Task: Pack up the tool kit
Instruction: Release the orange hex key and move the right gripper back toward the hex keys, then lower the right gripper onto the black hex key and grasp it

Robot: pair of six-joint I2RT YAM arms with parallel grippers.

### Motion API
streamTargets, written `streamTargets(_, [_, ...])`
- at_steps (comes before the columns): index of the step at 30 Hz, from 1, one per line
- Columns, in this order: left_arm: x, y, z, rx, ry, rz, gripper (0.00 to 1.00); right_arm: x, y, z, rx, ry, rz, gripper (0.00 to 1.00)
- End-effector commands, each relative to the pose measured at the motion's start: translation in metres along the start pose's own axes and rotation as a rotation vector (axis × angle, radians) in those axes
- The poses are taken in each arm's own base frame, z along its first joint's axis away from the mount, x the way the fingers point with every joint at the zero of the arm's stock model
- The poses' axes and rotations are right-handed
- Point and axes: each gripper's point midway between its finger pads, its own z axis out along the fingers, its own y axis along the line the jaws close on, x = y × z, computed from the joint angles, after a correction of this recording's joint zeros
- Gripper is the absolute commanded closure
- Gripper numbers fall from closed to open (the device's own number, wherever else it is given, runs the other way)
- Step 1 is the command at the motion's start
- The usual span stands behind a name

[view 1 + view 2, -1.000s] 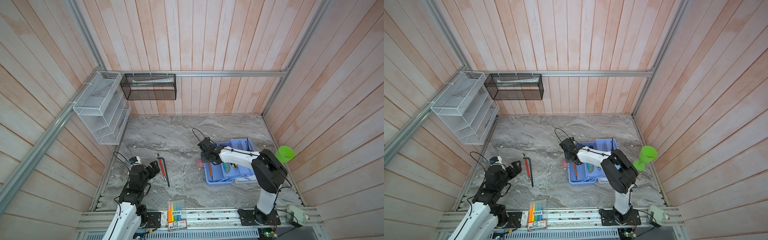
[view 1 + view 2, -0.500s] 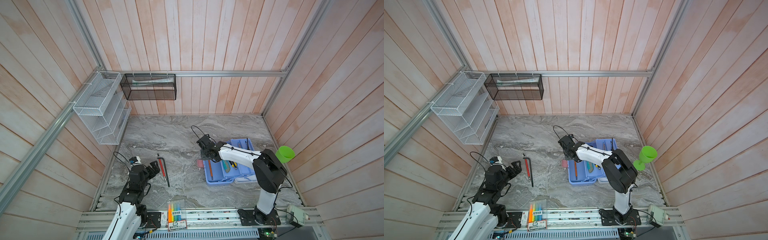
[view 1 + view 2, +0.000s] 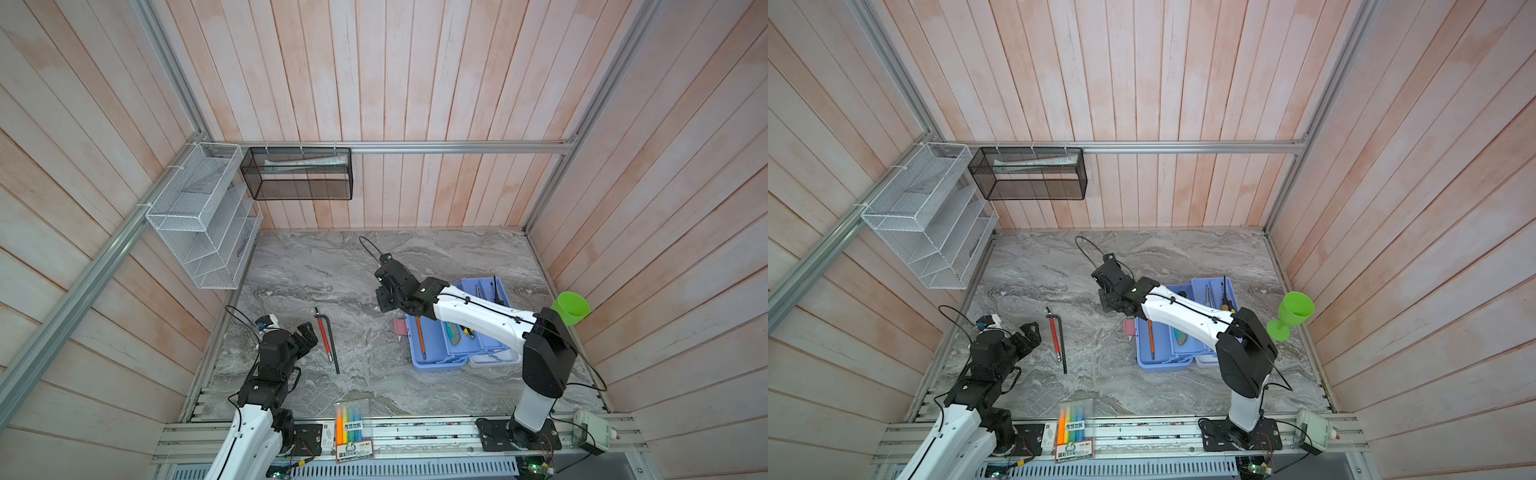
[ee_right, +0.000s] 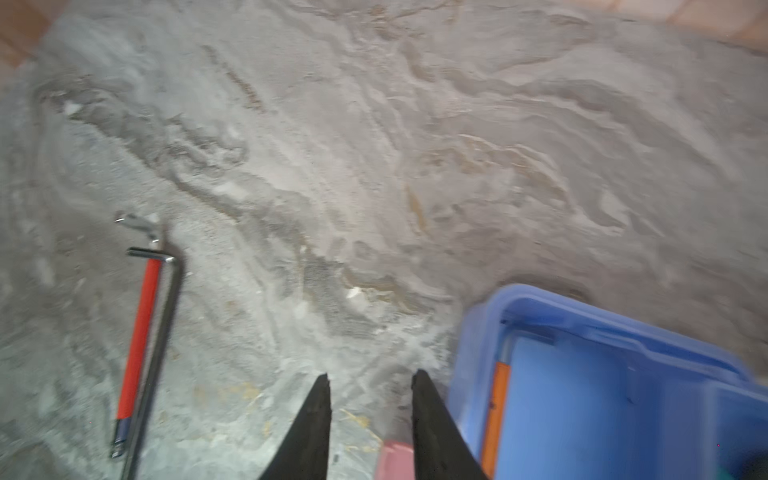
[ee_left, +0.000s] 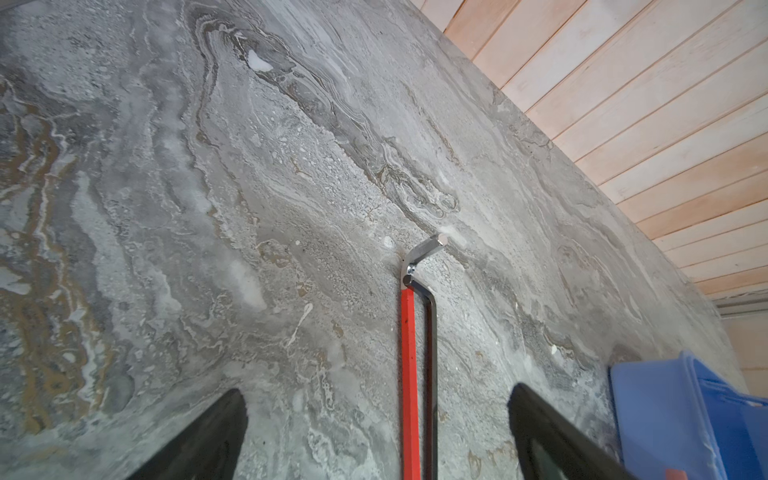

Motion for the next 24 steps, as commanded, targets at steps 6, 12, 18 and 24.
streamTargets(6, [-0.001,0.005,-0.002,-0.022,-0.018,-0.011,0.00,0.025,0.103,0.055,-0.227,0.094,-0.080,0.68])
streamTargets(12, [-0.001,0.002,-0.002,-0.009,-0.015,-0.006,0.00,0.047,0.130,0.083,-0.243,0.152,-0.135,0.67])
streamTargets(18, [0.000,0.002,-0.002,-0.008,-0.013,-0.004,0.00,0.056,0.135,0.104,-0.189,0.180,-0.174,0.67])
streamTargets(24, [0.000,0.002,-0.002,-0.004,-0.014,-0.003,0.00,0.064,0.148,0.117,-0.201,0.197,-0.191,0.67])
